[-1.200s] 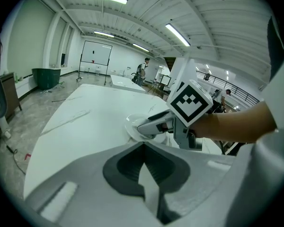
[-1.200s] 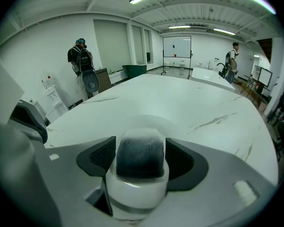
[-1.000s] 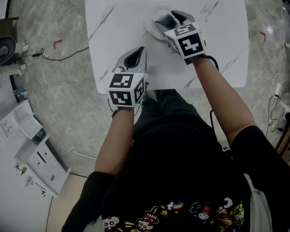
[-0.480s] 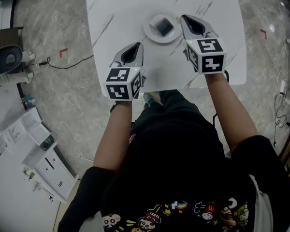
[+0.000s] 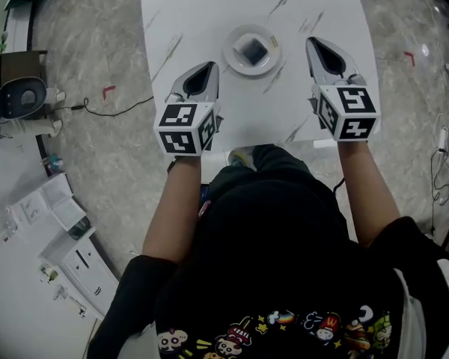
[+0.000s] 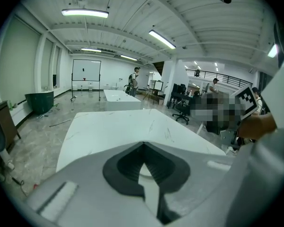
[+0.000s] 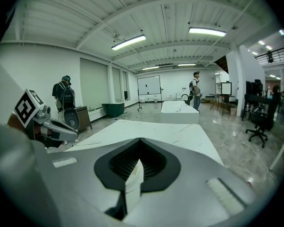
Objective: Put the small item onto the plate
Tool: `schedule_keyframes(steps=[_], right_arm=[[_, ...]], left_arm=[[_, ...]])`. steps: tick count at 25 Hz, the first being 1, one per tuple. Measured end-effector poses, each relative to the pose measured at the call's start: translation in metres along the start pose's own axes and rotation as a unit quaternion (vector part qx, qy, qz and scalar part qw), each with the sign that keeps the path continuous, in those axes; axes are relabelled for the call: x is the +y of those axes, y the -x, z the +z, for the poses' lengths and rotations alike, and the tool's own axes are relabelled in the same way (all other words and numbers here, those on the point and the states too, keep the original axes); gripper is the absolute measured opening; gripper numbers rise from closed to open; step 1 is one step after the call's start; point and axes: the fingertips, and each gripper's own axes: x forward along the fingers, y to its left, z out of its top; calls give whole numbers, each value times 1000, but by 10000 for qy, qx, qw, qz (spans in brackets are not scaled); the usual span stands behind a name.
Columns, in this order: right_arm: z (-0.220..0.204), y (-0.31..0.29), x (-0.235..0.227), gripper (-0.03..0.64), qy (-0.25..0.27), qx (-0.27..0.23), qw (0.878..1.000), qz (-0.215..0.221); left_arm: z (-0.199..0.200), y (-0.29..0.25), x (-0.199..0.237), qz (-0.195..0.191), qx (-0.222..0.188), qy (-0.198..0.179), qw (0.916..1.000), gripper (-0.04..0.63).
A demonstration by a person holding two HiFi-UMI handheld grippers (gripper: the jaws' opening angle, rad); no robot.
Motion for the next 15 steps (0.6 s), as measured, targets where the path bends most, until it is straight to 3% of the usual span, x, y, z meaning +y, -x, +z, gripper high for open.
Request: schedule_keyframes(steps=[5, 15], right_arm=[[-5, 13, -1, 20, -237, -47, 9997, 80], [-4, 12, 11, 21, -79, -65, 9994, 328]], left_arm=[[8, 3, -7, 13, -95, -27, 10000, 0], [9, 8, -9, 74, -131, -27, 9999, 0]])
